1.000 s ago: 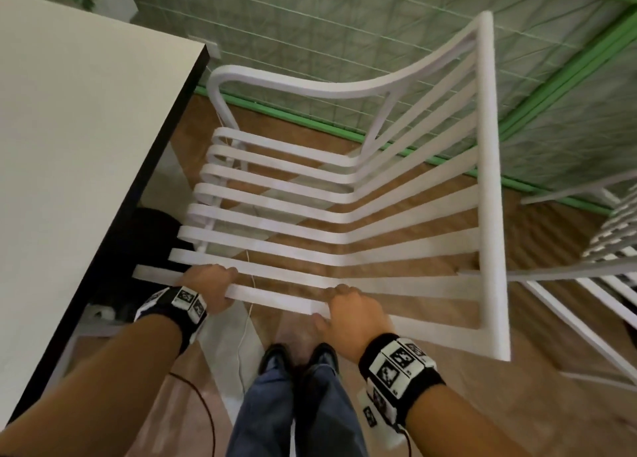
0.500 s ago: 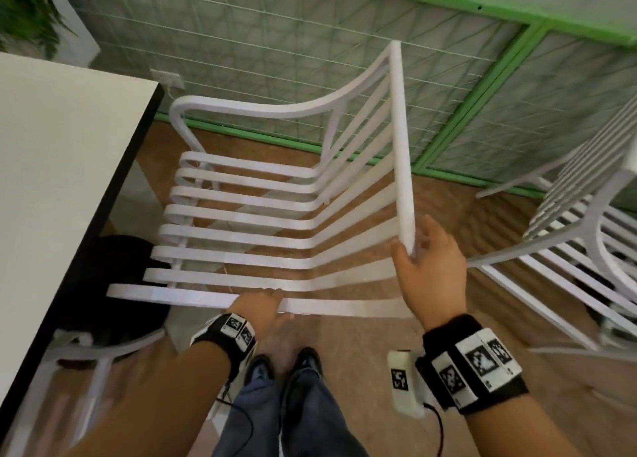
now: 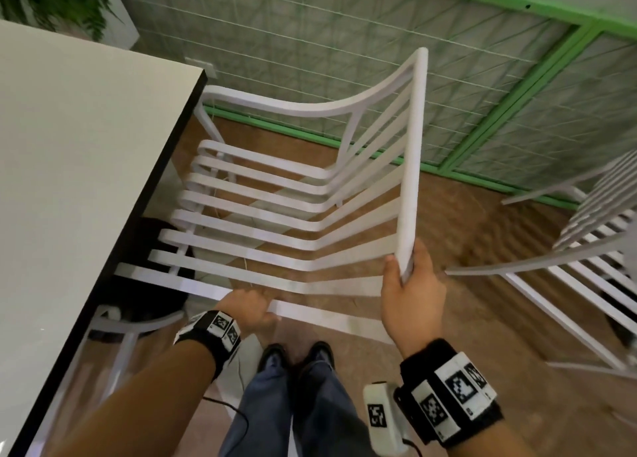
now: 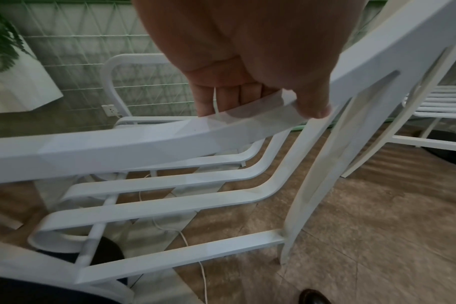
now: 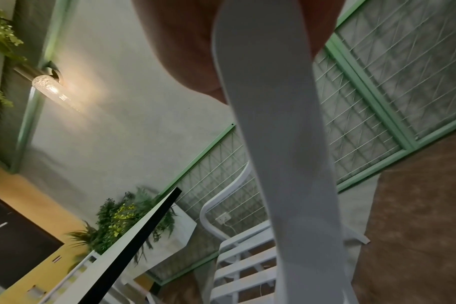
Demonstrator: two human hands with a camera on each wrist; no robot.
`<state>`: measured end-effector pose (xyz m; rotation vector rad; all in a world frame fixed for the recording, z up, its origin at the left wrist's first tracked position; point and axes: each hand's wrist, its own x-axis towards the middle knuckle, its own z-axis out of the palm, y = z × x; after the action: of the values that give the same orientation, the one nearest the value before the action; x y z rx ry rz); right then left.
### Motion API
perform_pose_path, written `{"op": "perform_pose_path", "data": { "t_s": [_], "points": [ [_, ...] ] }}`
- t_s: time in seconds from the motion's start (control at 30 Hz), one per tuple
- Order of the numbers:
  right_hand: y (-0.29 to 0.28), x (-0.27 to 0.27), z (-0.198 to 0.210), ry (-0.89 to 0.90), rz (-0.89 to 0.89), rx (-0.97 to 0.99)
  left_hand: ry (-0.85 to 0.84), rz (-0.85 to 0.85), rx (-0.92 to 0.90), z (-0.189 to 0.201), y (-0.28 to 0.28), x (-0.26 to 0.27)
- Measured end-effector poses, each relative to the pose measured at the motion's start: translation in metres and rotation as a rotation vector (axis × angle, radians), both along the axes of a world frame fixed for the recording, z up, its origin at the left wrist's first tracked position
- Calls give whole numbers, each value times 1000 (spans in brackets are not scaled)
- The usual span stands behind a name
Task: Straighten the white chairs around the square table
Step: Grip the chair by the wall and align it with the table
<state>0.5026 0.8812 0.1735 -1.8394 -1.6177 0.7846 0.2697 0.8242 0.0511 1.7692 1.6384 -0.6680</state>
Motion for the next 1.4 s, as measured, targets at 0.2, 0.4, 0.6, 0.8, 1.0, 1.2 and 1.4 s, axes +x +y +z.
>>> {"op": "perform_pose_path", "data": {
  "t_s": [0.2, 0.4, 0.6, 0.8, 1.0, 1.2, 1.4],
  "points": [
    [-1, -14, 7, -24, 1, -9, -33, 24, -22, -1, -5, -10],
    [-24, -7, 11, -50, -48, -42, -40, -24, 16, -11, -24, -5],
    [-17, -6, 11, -62, -53, -54, -8, -43, 24, -8, -18, -2],
    [-18, -6, 8, -51, -55, -45, -27, 10, 23, -8, -19, -3],
    [-28, -5, 9, -44, -71, -72, -12, 6, 27, -5, -27, 2],
    [-8, -5, 10, -76, -59, -83, -19, 13, 23, -1, -11, 2],
    [-17, -6, 10, -100, -38, -85, 24, -5, 21, 1, -18, 4]
  ]
}}
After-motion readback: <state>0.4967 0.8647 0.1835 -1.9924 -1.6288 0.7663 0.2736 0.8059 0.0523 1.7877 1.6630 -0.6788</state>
